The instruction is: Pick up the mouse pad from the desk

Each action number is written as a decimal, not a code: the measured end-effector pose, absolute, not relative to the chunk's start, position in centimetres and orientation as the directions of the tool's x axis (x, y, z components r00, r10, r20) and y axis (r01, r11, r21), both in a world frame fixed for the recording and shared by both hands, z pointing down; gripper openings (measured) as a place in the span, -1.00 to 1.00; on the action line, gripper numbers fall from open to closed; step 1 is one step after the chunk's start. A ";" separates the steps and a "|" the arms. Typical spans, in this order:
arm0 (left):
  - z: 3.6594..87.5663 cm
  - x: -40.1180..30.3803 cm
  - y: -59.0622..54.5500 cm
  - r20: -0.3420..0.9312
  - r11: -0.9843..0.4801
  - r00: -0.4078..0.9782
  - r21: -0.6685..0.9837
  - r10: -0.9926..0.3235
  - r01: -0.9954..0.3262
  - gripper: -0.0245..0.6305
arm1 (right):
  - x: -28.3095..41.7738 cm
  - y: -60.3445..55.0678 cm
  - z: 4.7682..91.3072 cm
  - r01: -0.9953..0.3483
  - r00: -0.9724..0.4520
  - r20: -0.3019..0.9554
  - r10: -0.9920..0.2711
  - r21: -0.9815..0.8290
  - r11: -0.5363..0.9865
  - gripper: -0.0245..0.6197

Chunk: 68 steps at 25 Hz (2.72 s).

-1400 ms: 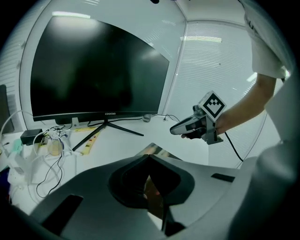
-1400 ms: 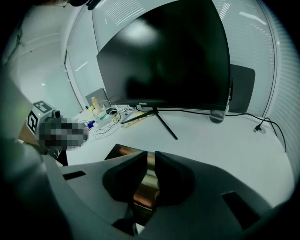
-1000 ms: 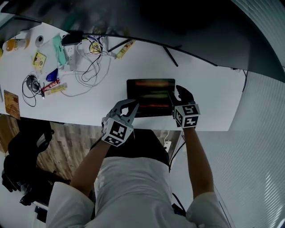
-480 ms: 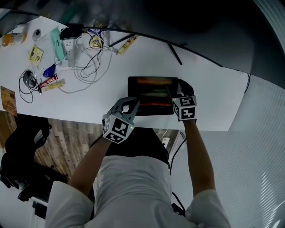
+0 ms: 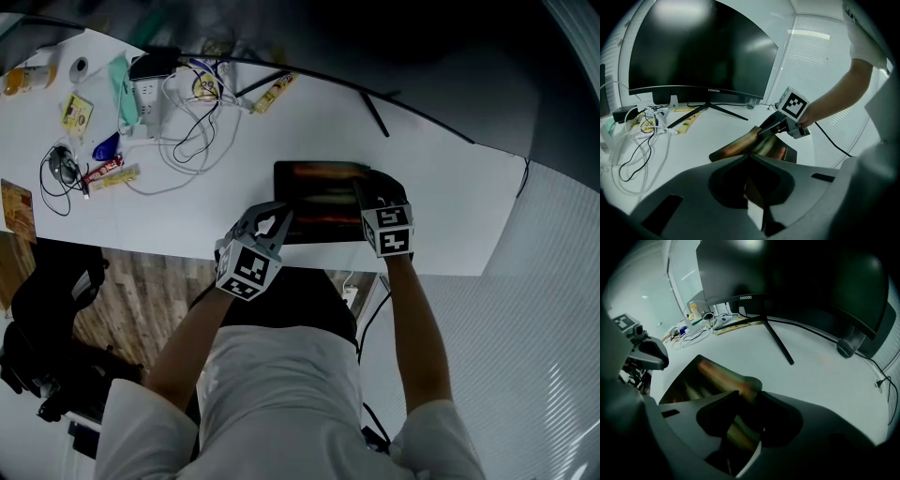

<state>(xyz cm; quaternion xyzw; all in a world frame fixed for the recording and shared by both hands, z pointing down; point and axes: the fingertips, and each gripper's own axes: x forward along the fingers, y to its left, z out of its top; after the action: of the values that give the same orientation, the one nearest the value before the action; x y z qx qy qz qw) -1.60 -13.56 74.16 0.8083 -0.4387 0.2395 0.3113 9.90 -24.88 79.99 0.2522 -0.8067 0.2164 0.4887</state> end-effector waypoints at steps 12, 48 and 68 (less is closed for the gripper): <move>73.9 -2.7 -13.6 0.650 -0.429 0.506 0.292 -0.567 -0.855 -0.88 | 9.6 -23.8 79.9 -0.634 -0.402 0.901 -0.166 -0.143 0.760 -0.74; 61.6 -1.7 -12.1 0.542 -0.483 0.505 0.196 -0.672 -0.853 -0.88 | 12.2 -20.3 62.0 -0.705 -0.587 0.701 -0.405 -0.197 0.681 -0.76; 54.3 4.9 -3.6 0.468 -0.392 0.402 0.124 -0.787 -0.912 -0.88 | 20.3 -12.3 54.4 -0.676 -0.670 0.567 -0.480 -0.197 0.711 -0.75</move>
<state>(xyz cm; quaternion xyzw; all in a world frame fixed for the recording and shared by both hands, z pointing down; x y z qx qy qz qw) 4.93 -3.58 54.25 0.8168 -0.5199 0.1695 0.1840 20.32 -12.25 54.42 0.3240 -0.8916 0.1995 0.2455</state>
